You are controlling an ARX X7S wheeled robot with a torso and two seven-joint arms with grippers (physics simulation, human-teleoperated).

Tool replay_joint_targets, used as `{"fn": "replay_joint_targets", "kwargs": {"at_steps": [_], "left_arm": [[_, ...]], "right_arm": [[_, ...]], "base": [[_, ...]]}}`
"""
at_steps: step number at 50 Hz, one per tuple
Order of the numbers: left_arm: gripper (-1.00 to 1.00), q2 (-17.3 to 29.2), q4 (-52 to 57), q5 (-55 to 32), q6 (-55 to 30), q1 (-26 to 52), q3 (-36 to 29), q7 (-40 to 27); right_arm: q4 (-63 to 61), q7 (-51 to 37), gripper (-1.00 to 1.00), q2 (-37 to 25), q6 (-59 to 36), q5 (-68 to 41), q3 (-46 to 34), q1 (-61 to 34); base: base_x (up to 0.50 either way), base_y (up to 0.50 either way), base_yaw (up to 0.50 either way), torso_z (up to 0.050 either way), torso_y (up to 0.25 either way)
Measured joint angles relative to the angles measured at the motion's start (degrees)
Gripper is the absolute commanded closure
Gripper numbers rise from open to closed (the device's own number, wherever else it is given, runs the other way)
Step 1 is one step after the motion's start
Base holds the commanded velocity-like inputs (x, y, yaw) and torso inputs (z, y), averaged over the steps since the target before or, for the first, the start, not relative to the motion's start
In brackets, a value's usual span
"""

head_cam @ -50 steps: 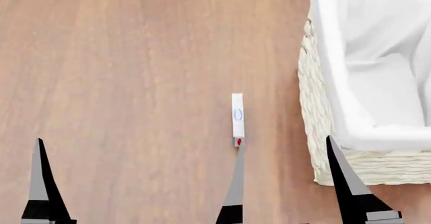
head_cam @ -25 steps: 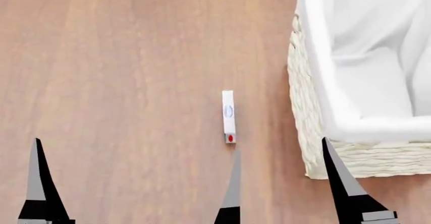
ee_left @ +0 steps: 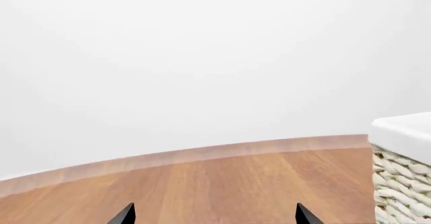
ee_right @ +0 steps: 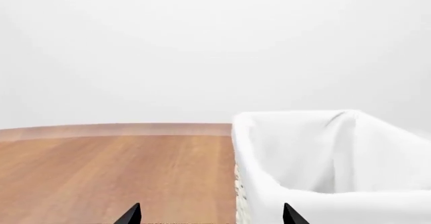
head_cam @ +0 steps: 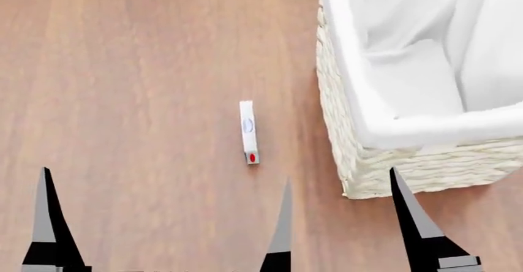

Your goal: Pick up the alphabet soup and the cream cheese box, and put them in the basket.

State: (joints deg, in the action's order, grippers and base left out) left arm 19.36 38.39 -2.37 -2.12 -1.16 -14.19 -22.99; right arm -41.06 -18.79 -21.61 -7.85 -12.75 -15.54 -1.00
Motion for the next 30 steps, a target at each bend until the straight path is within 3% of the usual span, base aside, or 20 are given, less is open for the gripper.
{"fn": "replay_joint_targets", "kwargs": {"at_steps": [30], "left_arm": [[-1.0,0.41,-0.58,-0.46,0.47,0.2,-0.43,-0.41]], "right_arm": [[0.1,-0.48,-1.0,-0.45,0.28,-0.17,-0.36,-0.03]], "base": [[0.0,0.0,-0.33,0.0,0.0]]}}
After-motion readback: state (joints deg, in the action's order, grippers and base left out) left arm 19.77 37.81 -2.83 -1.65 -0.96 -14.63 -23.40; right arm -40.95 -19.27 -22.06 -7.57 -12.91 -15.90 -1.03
